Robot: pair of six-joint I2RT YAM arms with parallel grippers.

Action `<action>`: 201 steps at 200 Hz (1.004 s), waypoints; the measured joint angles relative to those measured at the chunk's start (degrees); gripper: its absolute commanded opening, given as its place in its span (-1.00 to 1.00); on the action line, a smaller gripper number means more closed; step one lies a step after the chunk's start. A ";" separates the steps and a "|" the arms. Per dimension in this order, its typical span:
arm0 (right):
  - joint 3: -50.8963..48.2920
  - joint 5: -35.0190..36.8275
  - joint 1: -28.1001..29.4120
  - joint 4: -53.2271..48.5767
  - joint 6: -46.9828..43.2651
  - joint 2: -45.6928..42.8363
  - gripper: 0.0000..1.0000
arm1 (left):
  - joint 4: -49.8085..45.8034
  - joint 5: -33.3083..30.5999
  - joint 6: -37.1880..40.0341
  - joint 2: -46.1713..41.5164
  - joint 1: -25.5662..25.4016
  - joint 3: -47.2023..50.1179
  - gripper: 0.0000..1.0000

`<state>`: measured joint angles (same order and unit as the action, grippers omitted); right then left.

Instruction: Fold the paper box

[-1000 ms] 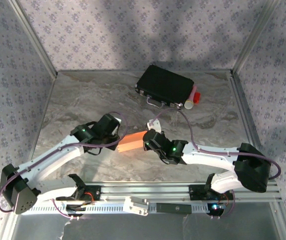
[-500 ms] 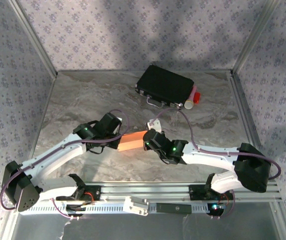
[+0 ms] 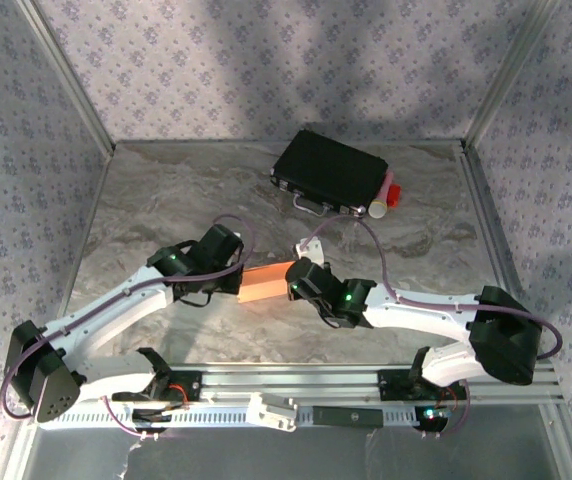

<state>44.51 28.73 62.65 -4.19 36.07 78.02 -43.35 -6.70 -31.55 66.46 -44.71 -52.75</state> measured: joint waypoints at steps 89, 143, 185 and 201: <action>0.74 1.14 0.24 -1.46 0.83 0.33 -1.00 | 3.02 0.74 -9.68 0.00 -0.02 0.00 -0.61; 0.90 1.53 0.24 -1.81 1.09 0.46 -1.00 | 3.04 1.31 -10.12 0.00 -0.02 0.00 -0.60; 1.73 1.51 0.22 -2.43 2.08 1.07 -1.00 | 2.91 1.66 -10.14 -0.04 -0.02 0.07 -0.41; 1.95 1.49 0.22 -2.58 2.12 1.18 -1.00 | 2.89 1.99 -10.34 -0.15 -0.02 0.17 -0.41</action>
<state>46.46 30.22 62.87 -6.76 38.20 79.20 -40.47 -4.71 -41.89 66.30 -44.73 -52.58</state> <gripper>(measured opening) 0.061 0.293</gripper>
